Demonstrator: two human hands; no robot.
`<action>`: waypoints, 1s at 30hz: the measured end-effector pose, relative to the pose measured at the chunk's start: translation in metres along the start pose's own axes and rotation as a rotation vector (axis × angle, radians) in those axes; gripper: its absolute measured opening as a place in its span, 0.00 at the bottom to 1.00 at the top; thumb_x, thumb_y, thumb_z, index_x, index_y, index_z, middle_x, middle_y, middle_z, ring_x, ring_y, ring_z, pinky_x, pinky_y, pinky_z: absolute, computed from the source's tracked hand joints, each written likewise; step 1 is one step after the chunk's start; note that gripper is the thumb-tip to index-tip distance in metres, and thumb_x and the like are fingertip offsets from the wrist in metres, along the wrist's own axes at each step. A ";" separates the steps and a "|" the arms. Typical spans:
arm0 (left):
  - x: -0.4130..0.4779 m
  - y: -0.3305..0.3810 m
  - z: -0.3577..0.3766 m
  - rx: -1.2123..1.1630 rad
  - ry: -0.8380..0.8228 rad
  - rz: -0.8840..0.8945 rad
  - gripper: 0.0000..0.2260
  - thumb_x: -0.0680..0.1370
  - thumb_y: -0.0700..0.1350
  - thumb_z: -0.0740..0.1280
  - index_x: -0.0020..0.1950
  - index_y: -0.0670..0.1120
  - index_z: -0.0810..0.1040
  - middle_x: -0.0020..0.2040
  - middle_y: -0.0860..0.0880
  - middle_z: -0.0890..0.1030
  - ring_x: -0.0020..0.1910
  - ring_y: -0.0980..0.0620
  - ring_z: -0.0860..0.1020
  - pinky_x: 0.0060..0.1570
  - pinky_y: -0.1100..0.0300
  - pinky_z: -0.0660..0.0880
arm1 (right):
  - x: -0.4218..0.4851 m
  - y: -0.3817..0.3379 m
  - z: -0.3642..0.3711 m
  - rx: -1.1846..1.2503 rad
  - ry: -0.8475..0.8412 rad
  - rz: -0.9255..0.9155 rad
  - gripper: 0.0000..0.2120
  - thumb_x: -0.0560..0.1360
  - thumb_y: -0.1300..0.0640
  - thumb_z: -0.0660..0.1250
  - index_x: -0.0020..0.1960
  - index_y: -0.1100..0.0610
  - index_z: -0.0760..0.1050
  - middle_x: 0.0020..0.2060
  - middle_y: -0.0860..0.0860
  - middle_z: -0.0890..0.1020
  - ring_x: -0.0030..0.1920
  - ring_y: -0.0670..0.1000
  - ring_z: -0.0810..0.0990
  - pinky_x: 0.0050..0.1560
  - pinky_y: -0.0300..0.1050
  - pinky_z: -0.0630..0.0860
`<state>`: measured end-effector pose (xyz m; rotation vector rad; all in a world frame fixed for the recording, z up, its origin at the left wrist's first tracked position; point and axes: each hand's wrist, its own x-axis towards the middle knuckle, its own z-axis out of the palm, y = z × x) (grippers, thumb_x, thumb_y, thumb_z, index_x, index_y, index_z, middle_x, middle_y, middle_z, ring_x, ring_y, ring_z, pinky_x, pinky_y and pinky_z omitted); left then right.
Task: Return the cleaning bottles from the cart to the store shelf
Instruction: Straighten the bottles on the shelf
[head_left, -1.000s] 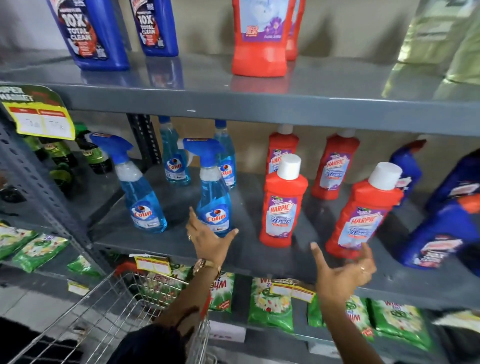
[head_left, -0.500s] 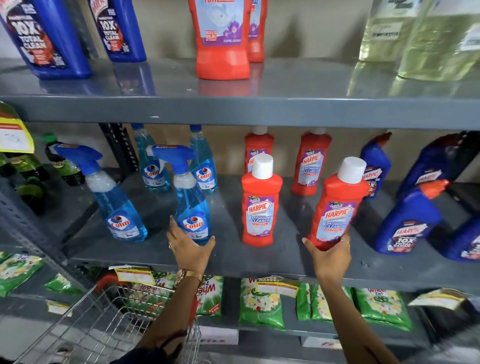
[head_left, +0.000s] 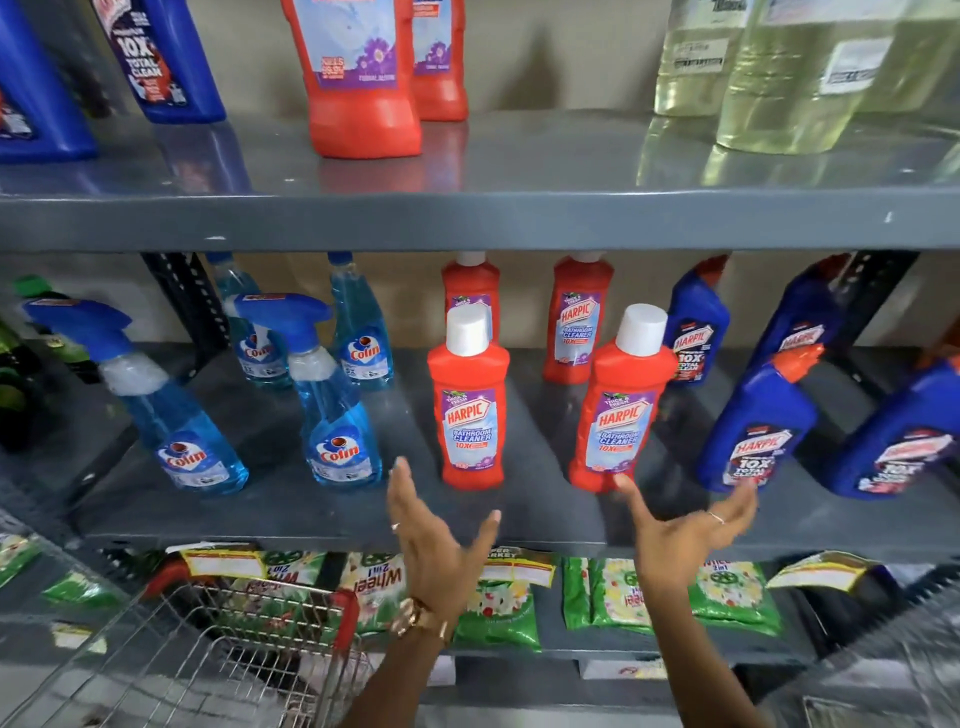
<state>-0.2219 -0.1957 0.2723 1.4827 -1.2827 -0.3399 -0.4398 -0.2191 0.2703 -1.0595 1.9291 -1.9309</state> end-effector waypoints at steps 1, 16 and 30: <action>0.001 0.006 0.011 -0.029 -0.027 -0.030 0.52 0.62 0.57 0.74 0.75 0.49 0.44 0.76 0.44 0.53 0.76 0.44 0.53 0.74 0.46 0.55 | 0.012 0.006 -0.011 -0.010 0.052 0.000 0.61 0.57 0.38 0.76 0.74 0.64 0.46 0.73 0.65 0.53 0.74 0.59 0.54 0.74 0.41 0.49; 0.035 0.009 0.059 0.092 0.070 -0.209 0.51 0.60 0.43 0.79 0.75 0.42 0.52 0.68 0.37 0.66 0.66 0.38 0.68 0.68 0.43 0.67 | 0.107 0.035 -0.039 -0.150 -0.105 0.039 0.48 0.53 0.59 0.82 0.68 0.61 0.62 0.60 0.61 0.75 0.58 0.58 0.76 0.59 0.43 0.70; 0.028 0.024 0.056 0.061 0.036 -0.279 0.53 0.59 0.43 0.81 0.75 0.42 0.51 0.70 0.38 0.64 0.70 0.39 0.64 0.71 0.43 0.63 | 0.100 0.019 -0.059 -0.181 -0.240 0.116 0.63 0.55 0.50 0.82 0.74 0.65 0.46 0.73 0.63 0.59 0.74 0.59 0.57 0.73 0.45 0.54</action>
